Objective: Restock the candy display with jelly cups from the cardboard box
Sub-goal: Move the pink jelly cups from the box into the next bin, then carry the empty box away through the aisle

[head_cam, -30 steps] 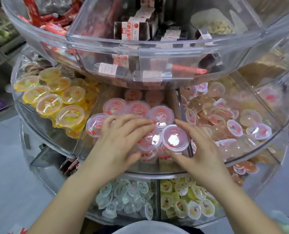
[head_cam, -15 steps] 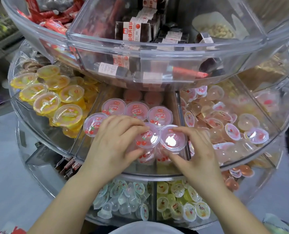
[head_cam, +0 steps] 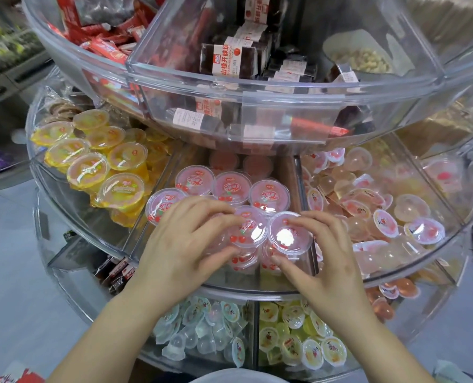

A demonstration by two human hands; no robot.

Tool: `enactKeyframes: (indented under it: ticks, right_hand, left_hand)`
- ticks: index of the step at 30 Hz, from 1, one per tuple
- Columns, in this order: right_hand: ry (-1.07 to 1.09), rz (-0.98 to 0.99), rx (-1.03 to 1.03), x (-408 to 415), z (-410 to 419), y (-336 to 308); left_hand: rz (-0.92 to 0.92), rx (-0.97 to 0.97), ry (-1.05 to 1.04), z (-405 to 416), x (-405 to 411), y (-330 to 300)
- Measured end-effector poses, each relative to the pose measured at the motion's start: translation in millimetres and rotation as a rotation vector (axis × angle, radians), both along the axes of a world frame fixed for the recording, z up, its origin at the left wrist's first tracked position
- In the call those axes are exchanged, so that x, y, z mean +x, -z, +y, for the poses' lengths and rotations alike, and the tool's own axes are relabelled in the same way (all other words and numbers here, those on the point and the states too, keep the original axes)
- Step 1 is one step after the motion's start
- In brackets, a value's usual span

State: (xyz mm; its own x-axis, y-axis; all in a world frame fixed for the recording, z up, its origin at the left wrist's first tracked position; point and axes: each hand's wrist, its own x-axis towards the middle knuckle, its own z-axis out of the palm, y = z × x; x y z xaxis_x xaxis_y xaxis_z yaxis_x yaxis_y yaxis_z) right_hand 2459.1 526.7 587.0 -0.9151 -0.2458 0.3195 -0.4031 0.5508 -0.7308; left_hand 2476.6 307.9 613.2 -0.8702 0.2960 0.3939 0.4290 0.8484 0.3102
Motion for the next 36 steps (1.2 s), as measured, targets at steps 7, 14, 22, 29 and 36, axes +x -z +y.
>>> enactKeyframes:
  ticks: [7, 14, 22, 29, 36]
  right_hand:
    - [0.023, 0.000, -0.032, 4, 2, -21]
    - [-0.327, 0.156, -0.165, 22, -54, -56]
    - [-1.020, -0.682, 0.048, 109, -189, 48]
    - [-0.879, -1.064, 0.714, 192, -252, 297]
    - [-0.520, -0.929, 1.052, 181, -295, 519]
  left_hand:
    - [0.016, 0.124, -0.012, -6, 12, -10]
    - [0.053, 0.666, -0.488, -47, 90, -12]
    - [-0.022, 1.131, -1.294, -76, 265, 116]
    - [-0.398, 1.265, -1.713, -108, 371, 305]
    - [-0.720, 1.309, -1.838, -149, 432, 529]
